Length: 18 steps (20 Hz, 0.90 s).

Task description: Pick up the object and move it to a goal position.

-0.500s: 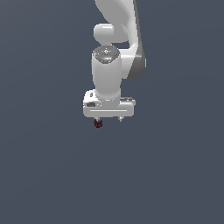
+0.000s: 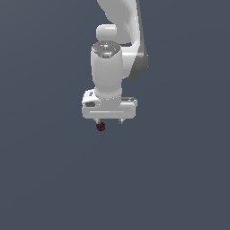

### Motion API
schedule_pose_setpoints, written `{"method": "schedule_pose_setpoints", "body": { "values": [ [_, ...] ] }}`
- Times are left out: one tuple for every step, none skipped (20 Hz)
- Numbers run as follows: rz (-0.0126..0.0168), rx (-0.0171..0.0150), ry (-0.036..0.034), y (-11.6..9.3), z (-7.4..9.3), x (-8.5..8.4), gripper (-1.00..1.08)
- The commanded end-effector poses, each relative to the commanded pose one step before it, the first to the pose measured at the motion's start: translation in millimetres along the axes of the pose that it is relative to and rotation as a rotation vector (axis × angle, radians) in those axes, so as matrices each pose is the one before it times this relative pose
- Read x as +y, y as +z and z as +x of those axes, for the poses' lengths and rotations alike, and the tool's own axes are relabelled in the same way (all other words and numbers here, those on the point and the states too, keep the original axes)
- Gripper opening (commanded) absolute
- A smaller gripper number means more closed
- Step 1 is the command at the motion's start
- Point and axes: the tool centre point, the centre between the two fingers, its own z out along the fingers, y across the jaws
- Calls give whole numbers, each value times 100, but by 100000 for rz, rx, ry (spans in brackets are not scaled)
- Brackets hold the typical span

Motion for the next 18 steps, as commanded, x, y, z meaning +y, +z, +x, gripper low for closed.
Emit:
{"method": "schedule_pose_setpoints", "body": {
  "values": [
    [-265, 593, -63, -303, 103, 168, 100],
    [26, -56, 32, 25, -10, -23, 100],
    [37, -98, -90, 59, -18, -19, 100],
    [12, -54, -200, 44, -25, 7, 100],
    [-1, -40, -336, 49, -26, 16, 100],
    [-14, -27, -457, 52, -31, 33, 100],
    [-22, -22, -577, 60, -37, 48, 100],
    [-27, -27, -703, 72, -45, 55, 100],
    [-27, -40, -824, 90, -55, 61, 100],
    [-24, -57, -942, 108, -66, 67, 100],
    [-23, -72, -1065, 125, -77, 71, 100],
    [-22, -84, -1181, 141, -87, 77, 100],
    [-23, -90, -1296, 153, -96, 82, 100],
    [-25, -94, -1414, 164, -106, 90, 100],
    [-25, -99, -1533, 176, -117, 96, 100],
    [-24, -107, -1648, 189, -128, 99, 100],
    [-21, -117, -1769, 203, -140, 103, 100],
    [-17, -125, -1891, 217, -152, 105, 100]
  ]
}}
